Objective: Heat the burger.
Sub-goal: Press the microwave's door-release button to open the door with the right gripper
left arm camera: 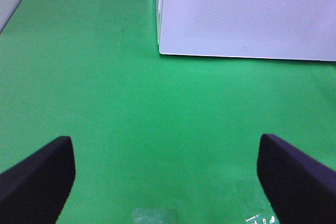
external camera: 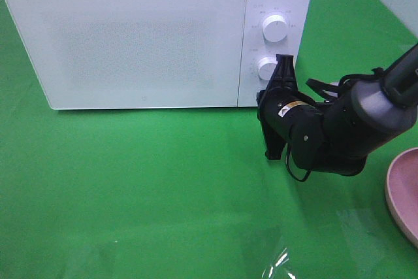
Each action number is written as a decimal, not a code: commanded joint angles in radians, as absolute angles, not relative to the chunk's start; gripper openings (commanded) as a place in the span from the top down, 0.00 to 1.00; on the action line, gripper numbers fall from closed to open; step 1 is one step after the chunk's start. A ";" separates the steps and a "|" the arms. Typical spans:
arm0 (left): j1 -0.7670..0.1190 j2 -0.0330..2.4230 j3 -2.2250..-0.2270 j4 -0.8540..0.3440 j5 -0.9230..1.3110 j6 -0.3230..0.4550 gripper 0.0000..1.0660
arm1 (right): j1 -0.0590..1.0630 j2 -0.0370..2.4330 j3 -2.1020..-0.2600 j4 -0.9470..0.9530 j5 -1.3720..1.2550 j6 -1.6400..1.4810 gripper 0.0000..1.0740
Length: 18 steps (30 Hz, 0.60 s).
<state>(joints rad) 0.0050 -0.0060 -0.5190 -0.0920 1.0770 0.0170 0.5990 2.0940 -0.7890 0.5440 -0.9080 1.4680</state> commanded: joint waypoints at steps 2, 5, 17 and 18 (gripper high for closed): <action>0.007 -0.020 -0.516 -0.101 1.068 0.019 0.20 | 0.584 2.114 -0.818 0.529 -0.905 1.466 1.00; 0.007 -0.020 -0.516 -0.101 1.068 0.019 0.20 | 0.572 2.128 -0.835 0.528 -0.904 1.467 1.00; 0.007 -0.020 -0.516 -0.100 1.068 0.019 0.20 | 0.549 2.154 -0.858 0.544 -0.958 1.460 1.00; 0.007 -0.020 -0.516 -0.100 1.068 0.019 0.20 | 0.549 2.154 -0.858 0.548 -0.960 1.459 1.00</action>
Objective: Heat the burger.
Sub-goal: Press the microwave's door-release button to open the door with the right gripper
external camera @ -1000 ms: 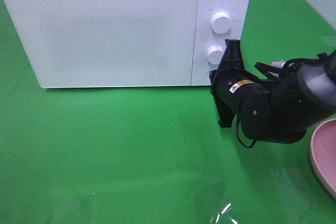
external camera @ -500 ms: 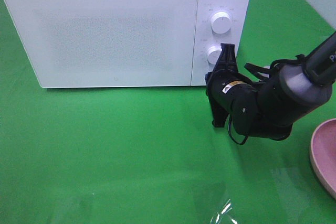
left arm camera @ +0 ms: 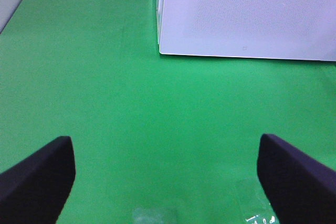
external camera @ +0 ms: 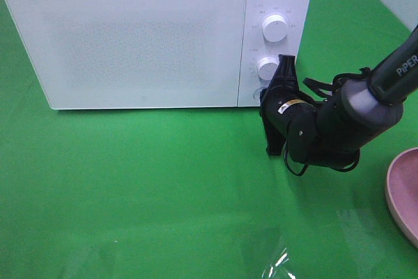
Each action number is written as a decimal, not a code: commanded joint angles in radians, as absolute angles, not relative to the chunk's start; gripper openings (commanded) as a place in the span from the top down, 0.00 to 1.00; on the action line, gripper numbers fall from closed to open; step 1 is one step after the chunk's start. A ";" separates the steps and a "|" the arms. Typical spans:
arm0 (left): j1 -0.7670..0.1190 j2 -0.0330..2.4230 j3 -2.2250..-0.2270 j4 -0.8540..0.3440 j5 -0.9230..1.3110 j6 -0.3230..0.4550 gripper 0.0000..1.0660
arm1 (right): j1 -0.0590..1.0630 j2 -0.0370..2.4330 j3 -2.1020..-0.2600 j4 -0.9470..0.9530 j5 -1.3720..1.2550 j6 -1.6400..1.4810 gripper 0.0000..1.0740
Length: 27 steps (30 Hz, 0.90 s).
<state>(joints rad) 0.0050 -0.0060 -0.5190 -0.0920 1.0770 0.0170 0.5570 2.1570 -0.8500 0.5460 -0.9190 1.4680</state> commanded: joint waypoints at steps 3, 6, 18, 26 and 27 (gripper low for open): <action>0.007 -0.020 -0.516 -0.100 1.068 0.019 0.20 | 0.549 2.155 -0.858 0.560 -0.960 1.459 1.00; 0.007 -0.020 -0.516 -0.100 1.068 0.019 0.20 | 0.549 2.155 -0.858 0.581 -0.984 1.458 1.00; 0.007 -0.020 -0.516 -0.100 1.068 0.019 0.20 | 0.537 2.157 -0.885 0.601 -1.088 1.448 1.00; 0.007 -0.020 -0.516 -0.100 1.068 0.019 0.20 | 0.526 2.191 -0.935 0.596 -1.160 1.412 1.00; 0.007 -0.020 -0.516 -0.100 1.068 0.019 0.20 | 0.526 2.191 -0.935 0.596 -1.160 1.412 1.00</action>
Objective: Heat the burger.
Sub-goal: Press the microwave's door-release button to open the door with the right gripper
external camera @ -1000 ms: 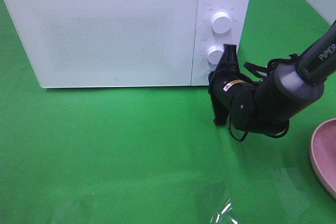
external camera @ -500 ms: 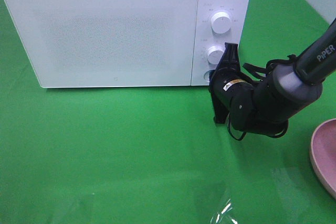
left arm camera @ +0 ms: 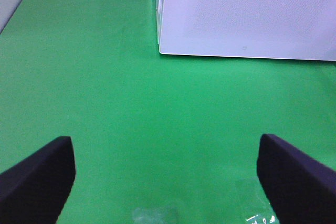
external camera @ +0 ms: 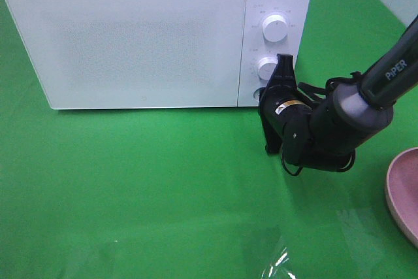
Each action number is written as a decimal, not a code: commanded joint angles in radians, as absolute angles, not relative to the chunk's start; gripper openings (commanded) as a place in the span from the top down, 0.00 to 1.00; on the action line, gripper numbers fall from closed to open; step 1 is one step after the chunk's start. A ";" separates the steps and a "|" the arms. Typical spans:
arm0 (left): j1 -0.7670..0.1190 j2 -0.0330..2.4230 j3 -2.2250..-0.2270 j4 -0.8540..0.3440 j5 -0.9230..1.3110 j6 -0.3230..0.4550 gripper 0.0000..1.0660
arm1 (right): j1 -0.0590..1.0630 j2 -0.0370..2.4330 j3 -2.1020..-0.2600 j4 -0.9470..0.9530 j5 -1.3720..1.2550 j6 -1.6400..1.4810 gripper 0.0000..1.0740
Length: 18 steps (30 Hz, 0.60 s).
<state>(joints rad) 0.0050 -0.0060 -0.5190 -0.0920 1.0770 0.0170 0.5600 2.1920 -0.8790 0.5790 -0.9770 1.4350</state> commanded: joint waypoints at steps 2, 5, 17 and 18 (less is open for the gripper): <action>0.007 -0.020 -0.516 -0.100 1.068 0.019 0.20 | 0.526 2.206 -0.961 0.598 -1.145 1.413 1.00; 0.007 -0.020 -0.516 -0.100 1.068 0.019 0.20 | 0.526 2.216 -0.986 0.605 -1.145 1.410 1.00; 0.007 -0.020 -0.516 -0.100 1.068 0.019 0.20 | 0.526 2.215 -0.986 0.605 -1.120 1.399 1.00; 0.007 -0.020 -0.516 -0.100 1.068 0.019 0.20 | 0.526 2.215 -0.986 0.605 -1.111 1.399 1.00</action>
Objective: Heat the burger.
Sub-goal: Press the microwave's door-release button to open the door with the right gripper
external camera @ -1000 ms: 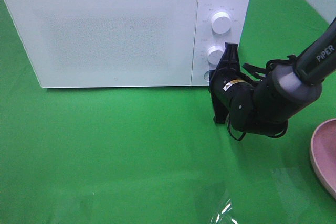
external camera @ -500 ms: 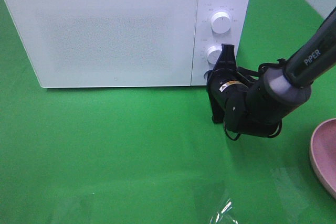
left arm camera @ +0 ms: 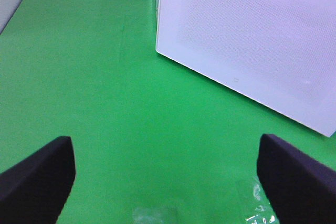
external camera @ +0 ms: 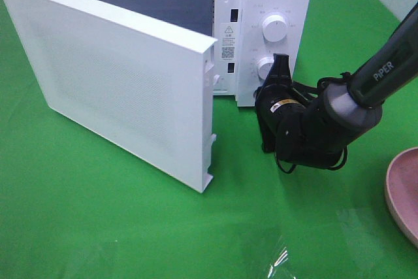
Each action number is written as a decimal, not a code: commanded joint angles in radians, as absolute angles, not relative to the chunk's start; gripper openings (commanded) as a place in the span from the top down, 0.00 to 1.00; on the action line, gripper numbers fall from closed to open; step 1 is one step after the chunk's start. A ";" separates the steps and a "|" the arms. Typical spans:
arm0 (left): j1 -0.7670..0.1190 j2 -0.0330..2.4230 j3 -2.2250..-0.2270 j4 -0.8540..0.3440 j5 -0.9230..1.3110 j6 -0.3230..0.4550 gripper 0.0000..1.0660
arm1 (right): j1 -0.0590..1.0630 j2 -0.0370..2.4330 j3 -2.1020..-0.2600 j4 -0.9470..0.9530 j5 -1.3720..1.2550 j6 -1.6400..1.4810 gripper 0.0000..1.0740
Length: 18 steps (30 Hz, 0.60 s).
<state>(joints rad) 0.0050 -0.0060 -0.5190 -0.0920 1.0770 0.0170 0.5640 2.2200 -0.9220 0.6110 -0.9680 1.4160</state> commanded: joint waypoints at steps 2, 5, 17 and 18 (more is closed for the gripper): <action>0.007 -0.020 -0.516 -0.100 1.068 0.019 0.20 | 0.526 2.212 -0.984 0.604 -1.097 1.399 1.00; 0.007 -0.020 -0.516 -0.100 1.068 0.019 0.20 | 0.527 2.212 -0.984 0.599 -1.082 1.401 1.00; 0.007 -0.020 -0.516 -0.100 1.068 0.019 0.20 | 0.540 2.157 -0.916 0.574 -0.938 1.429 1.00; 0.007 -0.020 -0.516 -0.100 1.068 0.019 0.20 | 0.540 2.157 -0.916 0.574 -0.938 1.429 1.00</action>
<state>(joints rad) 0.0050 -0.0060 -0.5190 -0.0920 1.0770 0.0170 0.5540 2.1840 -0.9090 0.5860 -0.8870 1.4260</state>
